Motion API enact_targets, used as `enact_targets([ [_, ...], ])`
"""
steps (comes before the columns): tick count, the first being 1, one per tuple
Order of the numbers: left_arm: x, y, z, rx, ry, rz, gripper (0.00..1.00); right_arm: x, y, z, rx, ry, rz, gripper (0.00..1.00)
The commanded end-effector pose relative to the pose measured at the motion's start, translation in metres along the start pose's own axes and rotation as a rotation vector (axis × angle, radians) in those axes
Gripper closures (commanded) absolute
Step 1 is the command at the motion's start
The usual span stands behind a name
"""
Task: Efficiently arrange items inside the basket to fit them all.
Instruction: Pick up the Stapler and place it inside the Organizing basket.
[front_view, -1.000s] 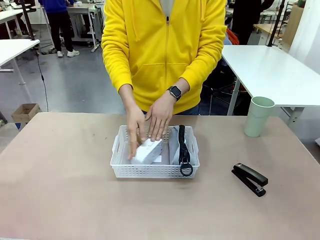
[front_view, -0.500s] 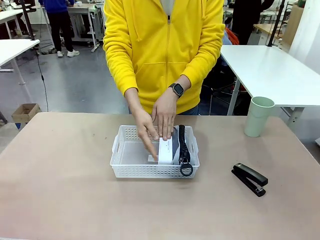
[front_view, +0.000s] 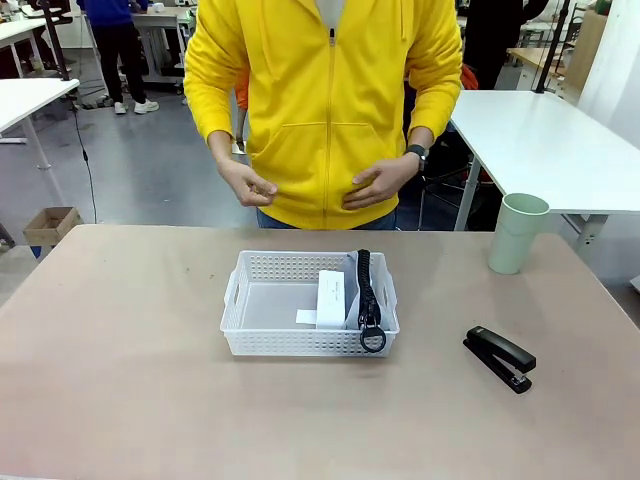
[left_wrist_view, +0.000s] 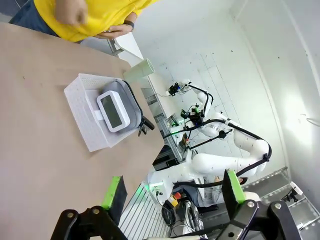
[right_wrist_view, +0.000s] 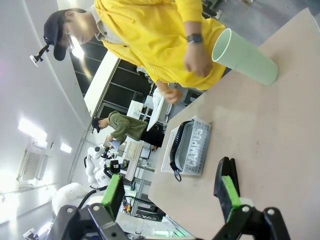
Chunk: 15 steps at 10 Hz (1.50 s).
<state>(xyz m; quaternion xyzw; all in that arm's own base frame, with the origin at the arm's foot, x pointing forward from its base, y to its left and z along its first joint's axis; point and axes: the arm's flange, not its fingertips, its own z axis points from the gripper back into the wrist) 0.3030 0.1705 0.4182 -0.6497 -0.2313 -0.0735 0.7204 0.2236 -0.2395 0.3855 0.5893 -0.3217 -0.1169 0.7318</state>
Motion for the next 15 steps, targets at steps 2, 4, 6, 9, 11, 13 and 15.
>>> enact_targets([
  [2,-0.001,-0.004,-0.002,0.006,-0.016,0.007,0.0,0.002,0.004,0.0,0.01,-0.008,0.002,0.0],
  [4,-0.001,-0.004,-0.002,0.006,-0.016,0.007,0.0,0.0,0.0,0.0,0.0,0.0,0.0,0.0],
  [6,-0.001,-0.004,-0.002,0.006,-0.016,0.007,0.0,-0.01,0.036,-0.035,-0.172,0.102,0.098,0.0],
  [9,-0.001,-0.004,-0.002,0.006,-0.016,0.007,0.0,-0.033,0.075,-0.138,-0.638,0.404,0.148,0.0],
  [11,-0.001,-0.004,-0.002,0.006,-0.016,0.007,0.0,-0.055,0.087,-0.2,-0.86,0.551,0.213,0.0],
  [13,-0.001,-0.004,-0.002,0.006,-0.016,0.007,0.0,-0.083,0.089,-0.257,-0.95,0.653,0.289,0.0],
  [15,-0.001,-0.004,-0.002,0.006,-0.016,0.007,0.0,-0.117,0.074,-0.296,-1.054,0.724,0.292,0.0],
])
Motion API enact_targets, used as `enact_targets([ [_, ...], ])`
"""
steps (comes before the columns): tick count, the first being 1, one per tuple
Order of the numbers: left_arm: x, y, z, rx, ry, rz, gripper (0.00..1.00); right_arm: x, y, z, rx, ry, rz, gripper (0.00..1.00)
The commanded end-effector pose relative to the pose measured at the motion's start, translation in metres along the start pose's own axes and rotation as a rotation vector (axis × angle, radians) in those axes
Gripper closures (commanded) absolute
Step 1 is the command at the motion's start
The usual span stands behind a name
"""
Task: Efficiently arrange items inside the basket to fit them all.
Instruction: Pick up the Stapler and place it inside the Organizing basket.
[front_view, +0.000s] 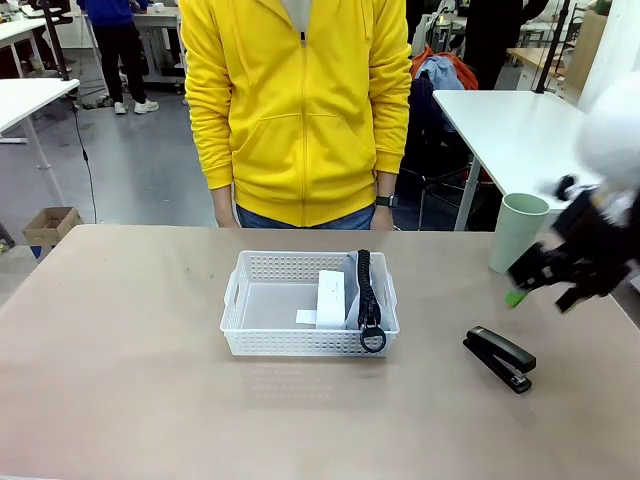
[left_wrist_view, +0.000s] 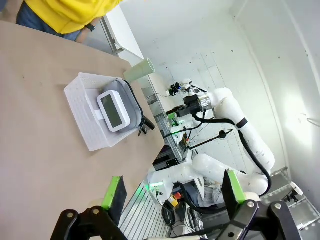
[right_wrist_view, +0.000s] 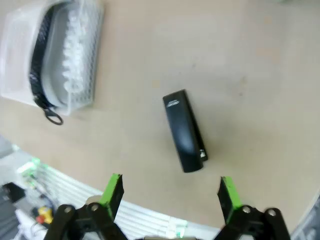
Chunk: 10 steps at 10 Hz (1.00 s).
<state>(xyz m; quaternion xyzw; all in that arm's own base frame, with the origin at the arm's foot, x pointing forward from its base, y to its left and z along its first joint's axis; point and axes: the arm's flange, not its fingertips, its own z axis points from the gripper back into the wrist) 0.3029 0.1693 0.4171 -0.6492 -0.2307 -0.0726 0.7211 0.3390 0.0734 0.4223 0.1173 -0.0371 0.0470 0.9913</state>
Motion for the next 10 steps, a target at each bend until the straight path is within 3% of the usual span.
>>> enact_targets([
  [1,-0.001,-0.004,-0.001,0.004,-0.016,0.005,0.0,-0.045,0.013,-0.048,-0.088,0.027,-0.017,0.0],
  [3,-0.001,-0.004,-0.001,0.004,-0.016,0.005,0.0,-0.054,0.021,-0.068,-0.21,0.042,-0.04,0.0],
  [5,-0.001,-0.004,-0.001,0.004,-0.016,0.005,0.0,-0.057,0.012,-0.071,-0.264,-0.042,-0.151,0.0],
  [7,-0.001,-0.004,-0.001,0.004,-0.016,0.005,0.0,-0.055,0.005,-0.073,-0.257,-0.111,-0.174,0.0],
  [8,-0.001,-0.004,-0.001,0.004,-0.016,0.005,0.0,0.001,0.037,-0.048,-0.257,0.0,-0.109,0.0],
  [10,-0.001,-0.004,-0.001,0.004,-0.016,0.005,0.0,0.001,0.037,-0.048,-0.257,0.0,-0.109,0.0],
])
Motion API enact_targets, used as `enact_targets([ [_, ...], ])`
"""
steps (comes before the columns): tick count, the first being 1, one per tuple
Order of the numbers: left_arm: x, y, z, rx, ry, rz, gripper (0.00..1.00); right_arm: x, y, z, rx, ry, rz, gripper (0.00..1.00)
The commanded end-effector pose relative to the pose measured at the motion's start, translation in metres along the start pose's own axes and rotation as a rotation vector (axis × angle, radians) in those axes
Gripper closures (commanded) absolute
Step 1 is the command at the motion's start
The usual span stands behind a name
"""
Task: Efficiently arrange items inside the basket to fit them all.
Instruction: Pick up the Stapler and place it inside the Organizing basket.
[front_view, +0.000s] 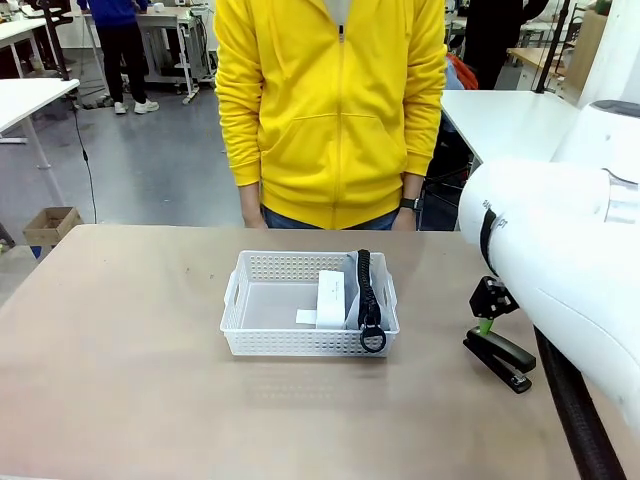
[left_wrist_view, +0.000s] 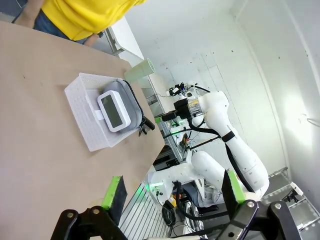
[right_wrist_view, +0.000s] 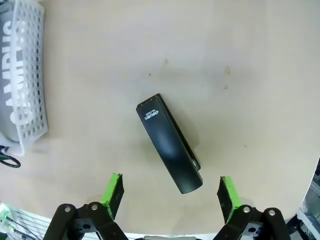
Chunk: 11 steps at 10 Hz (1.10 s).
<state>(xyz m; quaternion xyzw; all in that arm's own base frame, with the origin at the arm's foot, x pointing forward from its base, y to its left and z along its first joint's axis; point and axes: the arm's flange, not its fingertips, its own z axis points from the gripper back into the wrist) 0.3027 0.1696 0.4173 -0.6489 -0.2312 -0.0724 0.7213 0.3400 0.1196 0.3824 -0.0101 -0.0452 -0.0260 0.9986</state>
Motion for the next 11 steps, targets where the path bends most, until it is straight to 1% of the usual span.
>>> enact_targets([
  [1,0.0,-0.004,-0.001,0.003,-0.015,0.006,0.0,-0.001,0.001,0.002,0.003,0.017,0.028,0.0],
  [4,0.0,-0.004,-0.001,0.003,-0.015,0.006,0.0,-0.001,0.001,0.002,0.003,0.017,0.028,0.0],
  [5,0.0,-0.004,-0.001,0.003,-0.015,0.006,0.0,-0.002,0.002,-0.001,0.002,0.009,0.006,0.0],
  [6,0.0,-0.004,-0.001,0.003,-0.015,0.006,0.0,-0.001,0.002,-0.005,0.015,0.048,0.079,0.0],
  [8,0.0,-0.004,-0.001,0.003,-0.015,0.006,0.0,-0.001,0.002,-0.012,0.03,0.037,0.477,0.0],
  [9,0.0,-0.004,-0.001,0.003,-0.015,0.006,0.0,-0.002,0.004,-0.015,0.066,0.028,0.591,0.0],
  [10,0.0,-0.004,-0.001,0.003,-0.015,0.006,0.0,-0.002,0.002,-0.017,0.069,-0.006,0.637,0.0],
  [11,0.0,-0.004,-0.001,0.003,-0.015,0.006,0.0,-0.001,0.004,-0.019,0.056,0.002,0.639,0.0],
])
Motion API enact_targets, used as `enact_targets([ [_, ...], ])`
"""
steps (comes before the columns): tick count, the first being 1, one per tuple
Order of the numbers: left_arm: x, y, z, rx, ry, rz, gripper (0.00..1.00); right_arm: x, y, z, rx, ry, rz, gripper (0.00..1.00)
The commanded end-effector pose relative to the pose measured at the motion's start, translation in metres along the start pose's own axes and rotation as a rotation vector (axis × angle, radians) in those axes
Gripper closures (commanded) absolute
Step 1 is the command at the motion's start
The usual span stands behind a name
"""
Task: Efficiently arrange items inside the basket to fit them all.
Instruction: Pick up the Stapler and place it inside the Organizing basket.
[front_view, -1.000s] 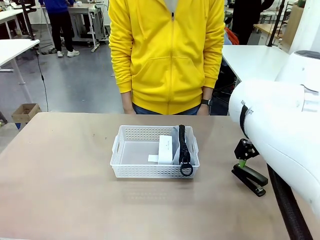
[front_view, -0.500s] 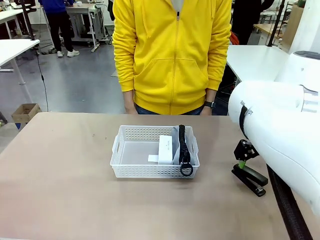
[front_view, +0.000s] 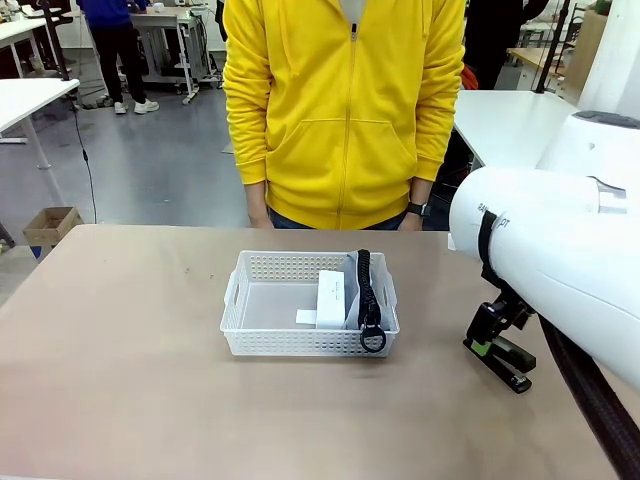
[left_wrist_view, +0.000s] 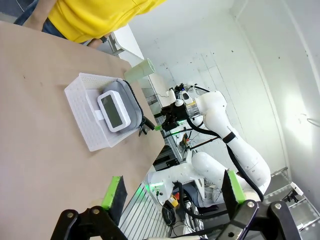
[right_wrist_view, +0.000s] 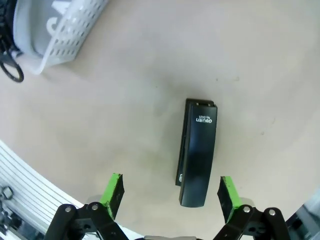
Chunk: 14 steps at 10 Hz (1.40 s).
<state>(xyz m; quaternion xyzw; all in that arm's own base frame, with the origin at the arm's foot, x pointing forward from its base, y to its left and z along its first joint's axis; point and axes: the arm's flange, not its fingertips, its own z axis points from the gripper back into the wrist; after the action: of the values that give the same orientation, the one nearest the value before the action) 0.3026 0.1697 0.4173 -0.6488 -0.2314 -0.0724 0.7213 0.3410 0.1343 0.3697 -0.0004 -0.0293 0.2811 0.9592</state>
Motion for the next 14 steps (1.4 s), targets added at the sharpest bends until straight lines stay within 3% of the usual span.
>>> enact_targets([
  [1,0.0,-0.004,-0.002,0.003,-0.015,0.006,0.0,-0.005,-0.01,-0.01,-0.027,0.0,-0.015,0.0],
  [2,0.0,-0.004,-0.002,0.003,-0.015,0.006,0.0,-0.005,-0.013,-0.011,-0.088,0.007,-0.08,0.0],
  [3,0.0,-0.004,-0.002,0.003,-0.015,0.006,0.0,0.0,-0.002,-0.001,-0.005,0.0,0.01,0.0],
  [5,0.0,-0.004,-0.002,0.003,-0.015,0.006,0.0,0.0,-0.008,-0.004,-0.03,0.006,-0.011,0.0],
  [11,0.0,-0.004,-0.002,0.003,-0.015,0.006,0.0,0.004,-0.017,-0.056,0.03,0.143,-0.051,0.0],
  [14,0.0,-0.004,-0.002,0.003,-0.015,0.006,0.0,0.009,-0.018,-0.066,0.002,0.141,-0.062,0.0],
])
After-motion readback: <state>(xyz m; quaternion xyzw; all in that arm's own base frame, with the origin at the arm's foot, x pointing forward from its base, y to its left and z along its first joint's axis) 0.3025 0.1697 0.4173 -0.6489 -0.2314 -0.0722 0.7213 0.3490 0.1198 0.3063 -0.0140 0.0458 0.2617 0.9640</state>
